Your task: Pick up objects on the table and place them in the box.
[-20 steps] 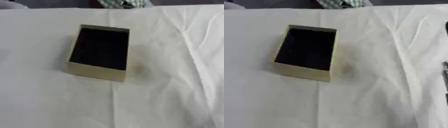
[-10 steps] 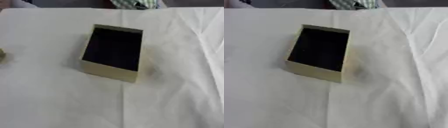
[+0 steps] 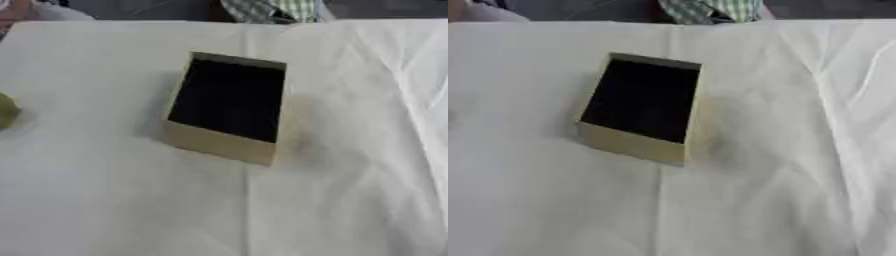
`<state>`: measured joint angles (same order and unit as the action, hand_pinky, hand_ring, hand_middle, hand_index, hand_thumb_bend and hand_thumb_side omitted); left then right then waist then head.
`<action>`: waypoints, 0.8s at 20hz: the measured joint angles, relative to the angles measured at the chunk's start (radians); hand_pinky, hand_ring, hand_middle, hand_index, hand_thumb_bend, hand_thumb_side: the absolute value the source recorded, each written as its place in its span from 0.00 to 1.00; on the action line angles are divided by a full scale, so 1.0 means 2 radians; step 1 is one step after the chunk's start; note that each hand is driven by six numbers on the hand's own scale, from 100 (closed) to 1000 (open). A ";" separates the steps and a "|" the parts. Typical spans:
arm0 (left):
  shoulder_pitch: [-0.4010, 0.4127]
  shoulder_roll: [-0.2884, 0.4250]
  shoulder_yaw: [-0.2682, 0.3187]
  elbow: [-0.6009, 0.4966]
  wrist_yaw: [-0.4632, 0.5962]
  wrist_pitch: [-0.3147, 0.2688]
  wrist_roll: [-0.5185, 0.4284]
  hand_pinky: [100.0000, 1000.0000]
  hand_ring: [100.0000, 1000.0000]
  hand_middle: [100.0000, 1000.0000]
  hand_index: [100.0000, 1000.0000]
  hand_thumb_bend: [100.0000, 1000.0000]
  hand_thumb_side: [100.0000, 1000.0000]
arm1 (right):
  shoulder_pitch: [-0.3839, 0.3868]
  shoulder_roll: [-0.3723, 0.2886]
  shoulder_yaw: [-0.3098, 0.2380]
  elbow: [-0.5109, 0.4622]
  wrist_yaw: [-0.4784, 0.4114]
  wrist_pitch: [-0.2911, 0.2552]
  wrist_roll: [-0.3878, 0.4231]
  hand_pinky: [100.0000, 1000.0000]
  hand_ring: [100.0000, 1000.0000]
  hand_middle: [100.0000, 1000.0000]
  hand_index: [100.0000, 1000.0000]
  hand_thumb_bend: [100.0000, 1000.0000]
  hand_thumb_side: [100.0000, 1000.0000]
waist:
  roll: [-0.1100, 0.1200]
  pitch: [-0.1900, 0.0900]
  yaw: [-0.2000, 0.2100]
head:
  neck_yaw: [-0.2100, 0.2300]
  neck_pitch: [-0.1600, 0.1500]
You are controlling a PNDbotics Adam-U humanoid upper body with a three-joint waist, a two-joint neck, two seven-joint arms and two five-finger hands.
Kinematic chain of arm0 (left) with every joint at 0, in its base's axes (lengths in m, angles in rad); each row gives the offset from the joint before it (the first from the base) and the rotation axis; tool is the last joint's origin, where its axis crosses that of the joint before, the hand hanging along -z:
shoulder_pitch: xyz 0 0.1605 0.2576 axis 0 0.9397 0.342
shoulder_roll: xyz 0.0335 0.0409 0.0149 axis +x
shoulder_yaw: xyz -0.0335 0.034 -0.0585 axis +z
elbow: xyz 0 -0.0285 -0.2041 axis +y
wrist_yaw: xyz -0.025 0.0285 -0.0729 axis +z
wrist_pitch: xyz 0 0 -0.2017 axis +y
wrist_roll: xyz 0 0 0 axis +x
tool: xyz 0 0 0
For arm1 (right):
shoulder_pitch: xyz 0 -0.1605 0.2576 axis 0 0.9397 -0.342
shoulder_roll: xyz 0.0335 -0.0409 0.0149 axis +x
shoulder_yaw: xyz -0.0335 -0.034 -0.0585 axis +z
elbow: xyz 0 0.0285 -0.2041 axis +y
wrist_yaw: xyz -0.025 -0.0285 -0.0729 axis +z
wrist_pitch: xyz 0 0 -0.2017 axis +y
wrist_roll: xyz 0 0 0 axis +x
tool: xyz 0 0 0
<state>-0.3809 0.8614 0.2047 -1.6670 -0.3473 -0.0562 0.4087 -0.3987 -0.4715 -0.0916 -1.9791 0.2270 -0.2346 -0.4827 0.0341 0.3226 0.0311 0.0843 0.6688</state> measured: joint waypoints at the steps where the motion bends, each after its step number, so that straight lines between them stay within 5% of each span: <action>1: -0.005 0.002 -0.002 0.011 0.000 -0.002 -0.006 0.74 0.74 0.64 0.84 0.72 0.25 | 0.000 0.000 0.000 0.000 0.000 0.000 0.000 0.78 0.68 0.66 0.74 0.00 0.48 | 0.000 -0.001 0.000 | 0.003 0.001; 13: -0.075 0.026 -0.028 0.146 -0.043 -0.019 -0.173 0.83 0.81 0.75 0.91 0.72 0.29 | 0.002 -0.004 0.003 0.000 0.000 0.002 0.003 0.78 0.68 0.66 0.74 0.00 0.48 | -0.001 -0.007 -0.002 | 0.027 0.003; 16: -0.095 0.027 -0.033 0.181 -0.059 -0.029 -0.196 0.86 0.83 0.81 0.87 0.70 0.13 | 0.002 -0.004 0.003 0.000 0.000 0.003 0.005 0.78 0.68 0.66 0.74 0.00 0.49 | -0.001 -0.007 -0.003 | 0.031 0.002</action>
<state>-0.5715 0.9145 0.1385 -1.3057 -0.4654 -0.1142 0.0167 -0.3947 -0.4798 -0.0850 -1.9791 0.2264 -0.2294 -0.4725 0.0318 0.3078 0.0259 0.1464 0.6734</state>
